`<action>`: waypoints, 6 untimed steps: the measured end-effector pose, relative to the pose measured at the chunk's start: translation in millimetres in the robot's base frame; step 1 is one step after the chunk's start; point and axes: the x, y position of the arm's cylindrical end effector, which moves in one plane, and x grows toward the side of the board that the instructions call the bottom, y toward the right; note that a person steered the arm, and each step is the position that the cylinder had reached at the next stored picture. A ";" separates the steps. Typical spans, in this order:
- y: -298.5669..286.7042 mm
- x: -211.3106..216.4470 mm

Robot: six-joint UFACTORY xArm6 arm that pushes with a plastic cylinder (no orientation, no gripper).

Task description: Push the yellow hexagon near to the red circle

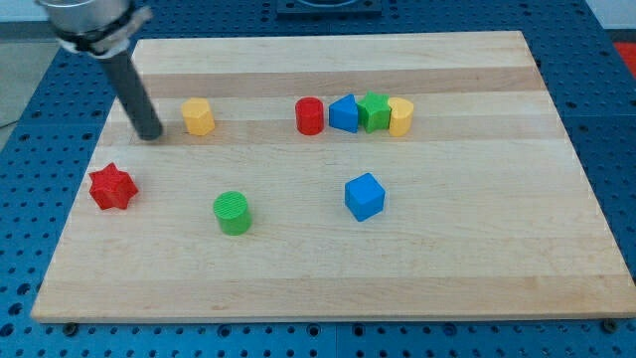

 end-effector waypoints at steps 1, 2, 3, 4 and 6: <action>9.1 -3.8; -34.0 -30.7; -35.1 -50.3; 12.0 -28.9; 52.3 -16.3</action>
